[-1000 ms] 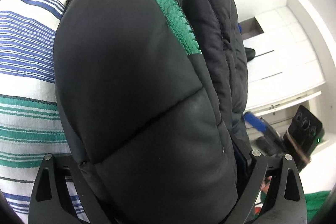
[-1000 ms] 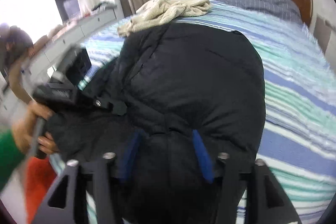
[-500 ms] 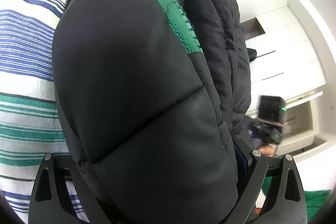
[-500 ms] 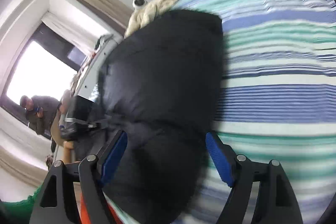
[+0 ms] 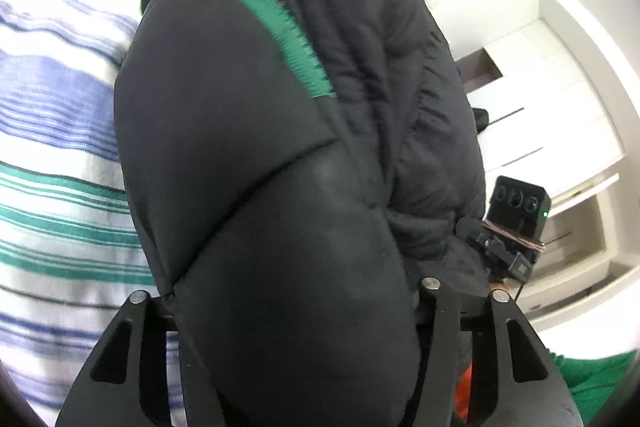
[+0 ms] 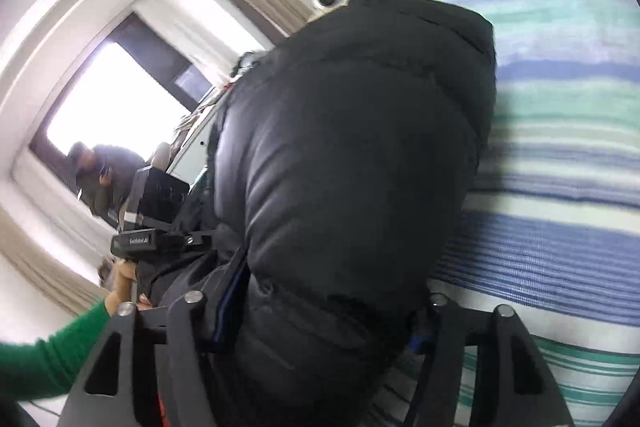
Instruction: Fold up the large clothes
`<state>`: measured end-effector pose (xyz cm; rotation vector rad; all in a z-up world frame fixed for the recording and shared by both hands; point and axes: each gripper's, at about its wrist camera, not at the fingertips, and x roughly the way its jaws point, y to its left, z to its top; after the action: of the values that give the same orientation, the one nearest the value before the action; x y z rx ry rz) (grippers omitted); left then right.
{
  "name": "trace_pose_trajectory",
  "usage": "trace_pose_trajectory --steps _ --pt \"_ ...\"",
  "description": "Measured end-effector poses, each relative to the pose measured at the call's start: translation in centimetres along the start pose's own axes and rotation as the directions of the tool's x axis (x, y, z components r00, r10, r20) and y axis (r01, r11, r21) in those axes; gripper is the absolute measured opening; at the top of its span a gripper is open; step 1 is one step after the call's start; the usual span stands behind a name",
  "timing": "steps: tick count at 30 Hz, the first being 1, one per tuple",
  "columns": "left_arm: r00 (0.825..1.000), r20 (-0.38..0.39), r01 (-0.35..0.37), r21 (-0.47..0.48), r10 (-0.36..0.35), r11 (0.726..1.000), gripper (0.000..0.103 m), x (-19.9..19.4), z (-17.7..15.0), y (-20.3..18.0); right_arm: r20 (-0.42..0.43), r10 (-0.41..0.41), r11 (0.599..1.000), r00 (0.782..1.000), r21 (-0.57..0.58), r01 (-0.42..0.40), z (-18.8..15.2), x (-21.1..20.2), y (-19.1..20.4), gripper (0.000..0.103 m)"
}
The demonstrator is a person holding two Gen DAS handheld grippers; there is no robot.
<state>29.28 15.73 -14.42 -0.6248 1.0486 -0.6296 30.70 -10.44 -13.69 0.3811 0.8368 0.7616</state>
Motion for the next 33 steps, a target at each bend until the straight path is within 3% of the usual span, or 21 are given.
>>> trace_pose_trajectory --steps 4,8,12,15,18,19,20,22,25,27,28,29,30,31,32,33 --pt "0.999 0.043 0.013 0.047 -0.015 0.999 0.055 -1.1 1.6 -3.3 0.085 0.027 0.998 0.996 -0.064 -0.021 2.0 -2.6 2.0 0.061" --pt "0.997 0.081 -0.005 0.131 -0.006 0.991 0.055 -0.6 6.1 -6.9 0.153 0.053 0.994 0.987 -0.102 -0.037 5.7 -4.5 1.0 0.061" --pt "0.997 0.065 -0.053 0.180 0.042 0.982 0.057 3.3 11.4 -8.9 0.179 0.061 0.996 0.982 -0.077 -0.047 9.7 -4.0 -2.6 0.061" --pt "0.993 0.036 -0.113 0.182 0.109 0.977 0.060 7.7 14.0 -8.5 0.139 0.051 0.999 0.989 -0.015 -0.050 12.0 -2.4 -7.3 0.061" --pt "0.984 -0.037 -0.170 0.125 0.176 0.977 0.066 13.1 14.6 -5.8 0.068 0.005 0.996 0.998 0.087 -0.011 11.9 0.0 -12.6 0.061" --pt "0.980 -0.056 -0.184 0.107 0.191 0.977 0.079 14.3 14.3 -4.9 0.031 -0.010 0.991 0.999 0.131 0.006 11.7 0.7 -14.3 0.064" --pt "0.985 -0.043 -0.164 0.077 0.167 0.983 0.084 14.9 13.7 -4.0 -0.012 -0.026 0.983 1.000 0.182 0.028 10.9 1.6 -15.9 0.071" --pt "0.992 -0.013 -0.122 0.059 0.123 0.991 0.089 14.5 12.7 -3.8 0.008 0.006 0.961 1.000 0.275 -0.008 9.3 1.6 -17.9 0.080" --pt "0.983 0.044 -0.185 0.129 0.181 0.974 0.089 12.2 10.7 -5.6 0.025 -0.057 0.960 0.998 0.275 0.048 8.2 -0.1 -16.4 0.082" --pt "0.950 0.111 -0.310 0.209 0.292 0.928 0.090 9.9 8.4 -7.8 0.008 -0.169 0.961 0.986 0.223 0.163 7.8 -1.5 -14.3 0.083" --pt "0.925 0.149 -0.377 0.241 0.350 0.894 0.094 9.2 7.3 -9.0 0.005 -0.266 0.951 0.964 0.167 0.261 7.6 -2.6 -12.5 0.086" --pt "0.885 0.207 -0.461 0.270 0.417 0.845 0.097 8.3 6.0 -10.5 0.008 -0.319 0.940 0.948 0.132 0.315 7.5 -3.3 -11.4 0.092" --pt "0.824 0.289 -0.560 0.288 0.487 0.777 0.101 7.2 4.2 -12.2 0.010 -0.399 0.914 0.917 0.086 0.397 7.1 -4.0 -9.7 0.096" --pt "0.786 0.341 -0.610 0.292 0.516 0.736 0.102 6.6 3.3 -12.9 0.019 -0.493 0.870 0.870 0.044 0.492 6.5 -4.8 -7.3 0.099" --pt "0.746 0.387 -0.656 0.288 0.542 0.698 0.102 6.0 2.2 -14.1 0.029 -0.534 0.845 0.845 0.023 0.534 6.0 -5.5 -6.4 0.099" --pt "0.711 0.420 -0.691 0.271 0.564 0.670 0.102 5.6 1.5 -15.1 0.043 -0.605 0.796 0.795 -0.011 0.606 5.3 -6.1 -4.3 0.099"
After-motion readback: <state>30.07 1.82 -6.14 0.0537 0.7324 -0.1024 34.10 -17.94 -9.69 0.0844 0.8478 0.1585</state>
